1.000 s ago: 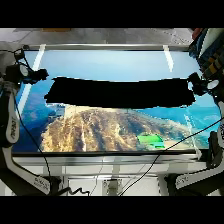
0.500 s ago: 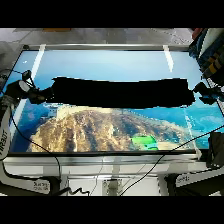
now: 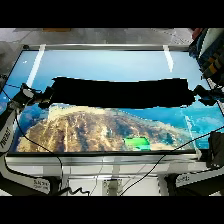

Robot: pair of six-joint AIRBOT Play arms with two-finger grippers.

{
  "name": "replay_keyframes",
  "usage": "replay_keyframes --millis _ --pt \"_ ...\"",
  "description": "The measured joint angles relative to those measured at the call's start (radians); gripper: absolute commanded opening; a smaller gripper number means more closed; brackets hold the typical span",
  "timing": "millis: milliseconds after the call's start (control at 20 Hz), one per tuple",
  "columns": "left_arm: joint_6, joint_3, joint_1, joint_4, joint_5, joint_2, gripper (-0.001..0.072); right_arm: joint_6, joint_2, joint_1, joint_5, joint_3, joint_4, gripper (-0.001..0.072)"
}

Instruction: Fold the clothes and pants, and hang the long-sleeved shirts on hangers.

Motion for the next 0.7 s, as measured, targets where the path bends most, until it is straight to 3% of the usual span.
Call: replay_keyframes --millis 450,600,700 --pt "-0.054 -0.002 0.002 -0.018 0.133 -0.073 0.0679 -0.005 0.0 0.0 0.002 0.0 0.043 0.0622" --pt "-0.054 -0.003 -0.004 0.001 0.213 -0.091 0.038 -0.006 0.0 0.009 0.012 0.0 0.049 0.062" --pt "-0.054 -0.004 -0.013 0.019 0.264 -0.097 0.0057 -0.008 0.0 0.024 0.019 0.0 0.05 0.0611"
